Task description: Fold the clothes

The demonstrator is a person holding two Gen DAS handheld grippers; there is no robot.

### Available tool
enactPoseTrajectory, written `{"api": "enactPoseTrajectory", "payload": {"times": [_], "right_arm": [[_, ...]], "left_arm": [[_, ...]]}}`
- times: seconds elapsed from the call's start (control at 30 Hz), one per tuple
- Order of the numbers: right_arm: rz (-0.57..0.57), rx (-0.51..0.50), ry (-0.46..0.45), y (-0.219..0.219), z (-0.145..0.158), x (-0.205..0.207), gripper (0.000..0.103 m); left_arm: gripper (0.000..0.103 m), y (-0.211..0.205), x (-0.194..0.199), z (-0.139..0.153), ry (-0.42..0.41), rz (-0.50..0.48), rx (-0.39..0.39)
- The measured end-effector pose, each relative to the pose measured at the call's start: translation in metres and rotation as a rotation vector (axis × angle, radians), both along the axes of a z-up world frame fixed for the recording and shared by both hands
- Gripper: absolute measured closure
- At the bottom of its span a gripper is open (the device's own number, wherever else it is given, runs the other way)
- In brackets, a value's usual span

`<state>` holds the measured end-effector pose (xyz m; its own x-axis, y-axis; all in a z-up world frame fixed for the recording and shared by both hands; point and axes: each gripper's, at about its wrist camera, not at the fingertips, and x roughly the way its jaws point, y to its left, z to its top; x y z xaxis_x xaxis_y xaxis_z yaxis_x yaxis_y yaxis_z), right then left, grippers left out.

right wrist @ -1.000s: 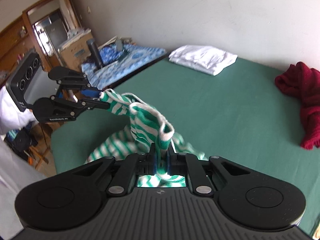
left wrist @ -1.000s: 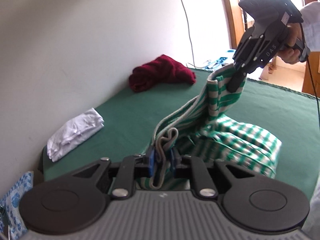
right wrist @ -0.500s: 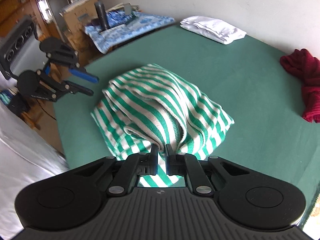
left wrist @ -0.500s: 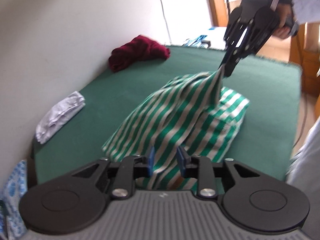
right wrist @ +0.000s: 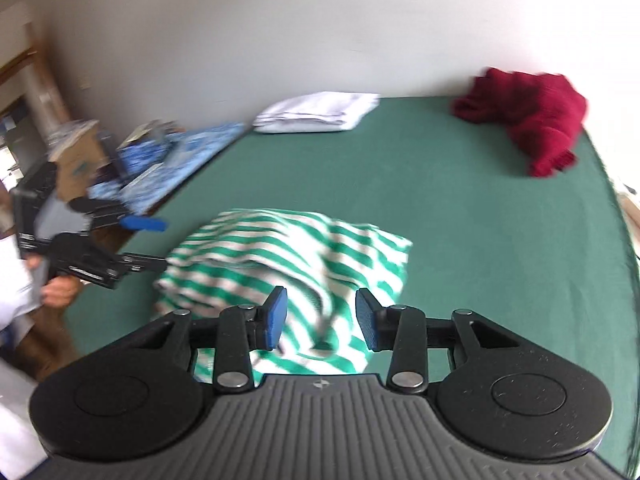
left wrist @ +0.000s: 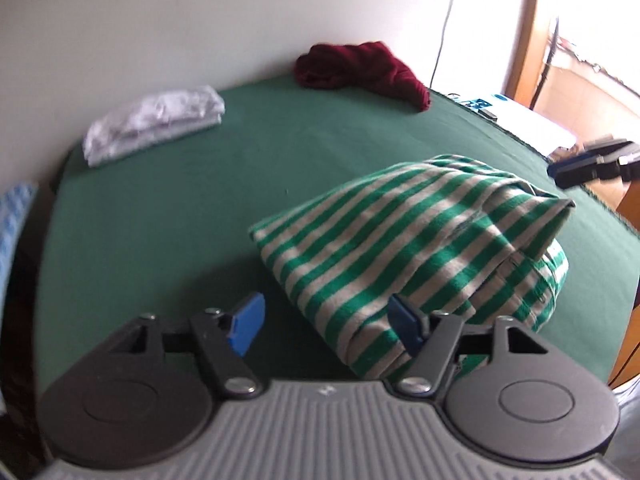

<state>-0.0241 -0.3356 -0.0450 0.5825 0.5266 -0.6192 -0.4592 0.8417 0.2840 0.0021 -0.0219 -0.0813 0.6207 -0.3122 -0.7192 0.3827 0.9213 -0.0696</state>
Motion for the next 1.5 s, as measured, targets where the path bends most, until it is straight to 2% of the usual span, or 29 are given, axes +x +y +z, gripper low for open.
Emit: {"api": "enactPoseTrajectory", "payload": {"times": [0.1, 0.17, 0.2, 0.23, 0.27, 0.3, 0.33, 0.37, 0.47, 0.57, 0.7, 0.77, 0.9, 0.93, 1.0, 1.03, 1.07, 1.1, 1.17, 1.2, 1.27, 1.33, 1.37, 1.43, 1.5], "right_arm": [[-0.045, 0.000, 0.018, 0.009, -0.012, -0.002, 0.061], [-0.086, 0.003, 0.032, 0.013, -0.021, 0.002, 0.059], [-0.111, 0.007, 0.046, 0.014, -0.025, 0.005, 0.060], [-0.136, 0.010, 0.061, 0.015, -0.030, 0.008, 0.062], [-0.155, 0.004, 0.076, 0.015, -0.034, 0.011, 0.073], [-0.164, 0.011, 0.085, 0.014, -0.036, 0.013, 0.082], [-0.173, 0.021, 0.094, 0.012, -0.037, 0.014, 0.097], [-0.176, 0.031, 0.090, 0.010, -0.036, 0.015, 0.097], [-0.166, 0.057, 0.075, 0.005, -0.028, 0.015, 0.097], [-0.141, 0.113, 0.071, -0.007, -0.014, 0.010, 0.097], [-0.091, 0.167, 0.087, -0.024, 0.004, 0.001, 0.097], [-0.068, 0.181, 0.115, -0.028, 0.007, -0.004, 0.097], [-0.054, 0.113, 0.156, -0.019, -0.019, -0.009, 0.097], [-0.055, 0.067, 0.158, -0.013, -0.028, -0.009, 0.096], [-0.055, -0.012, 0.150, -0.005, -0.037, -0.011, 0.088], [-0.052, -0.040, 0.140, -0.004, -0.037, -0.013, 0.081], [-0.050, -0.048, 0.105, -0.005, -0.030, -0.017, 0.080], [-0.043, -0.062, 0.052, -0.005, -0.021, -0.022, 0.077], [0.004, -0.122, -0.091, 0.002, -0.004, -0.032, 0.062], [0.043, -0.160, -0.135, 0.008, -0.001, -0.033, 0.061], [0.125, -0.237, -0.191, 0.023, 0.000, -0.033, 0.063], [0.167, -0.294, -0.198, 0.034, -0.009, -0.029, 0.069], [0.184, -0.316, -0.199, 0.038, -0.014, -0.027, 0.073], [0.195, -0.342, -0.204, 0.044, -0.021, -0.023, 0.073], [0.178, -0.342, -0.215, 0.046, -0.024, -0.019, 0.075]], "left_arm": [[0.028, -0.006, 0.001, -0.010, 0.019, 0.006, -0.022], [0.030, -0.012, 0.004, -0.015, 0.020, 0.023, -0.006], [0.035, -0.015, 0.006, -0.016, 0.027, 0.029, -0.001], [0.048, -0.016, 0.009, -0.017, 0.037, 0.030, -0.007], [0.064, -0.016, 0.010, -0.017, 0.049, 0.025, -0.029], [0.069, -0.017, 0.010, -0.015, 0.048, 0.025, -0.035], [0.079, -0.019, 0.008, -0.012, 0.035, 0.023, -0.025], [0.086, -0.020, 0.006, -0.008, 0.024, 0.022, -0.018], [0.096, -0.021, -0.004, 0.007, -0.001, 0.025, -0.020], [0.097, -0.021, -0.025, 0.033, -0.040, 0.013, -0.059], [0.097, -0.025, -0.051, 0.054, -0.040, -0.023, -0.097], [0.097, -0.028, -0.058, 0.049, -0.013, -0.033, -0.093], [0.096, -0.033, -0.053, 0.012, 0.066, -0.016, 0.006], [0.096, -0.034, -0.055, 0.011, 0.060, -0.016, 0.039], [0.084, -0.036, -0.058, 0.007, 0.050, -0.015, 0.107], [0.073, -0.036, -0.061, 0.009, 0.030, -0.015, 0.140], [0.069, -0.036, -0.067, 0.018, -0.018, -0.016, 0.177], [0.066, -0.039, -0.073, 0.025, -0.070, -0.021, 0.219], [0.049, -0.047, -0.082, 0.033, -0.156, -0.046, 0.281], [0.047, -0.053, -0.083, 0.033, -0.173, -0.075, 0.293], [0.046, -0.065, -0.083, 0.027, -0.186, -0.138, 0.335], [0.045, -0.076, -0.082, 0.016, -0.201, -0.192, 0.397], [0.047, -0.079, -0.080, 0.013, -0.196, -0.201, 0.411], [0.055, -0.083, -0.075, 0.006, -0.187, -0.219, 0.441], [0.065, -0.083, -0.069, 0.008, -0.162, -0.216, 0.418]]}}
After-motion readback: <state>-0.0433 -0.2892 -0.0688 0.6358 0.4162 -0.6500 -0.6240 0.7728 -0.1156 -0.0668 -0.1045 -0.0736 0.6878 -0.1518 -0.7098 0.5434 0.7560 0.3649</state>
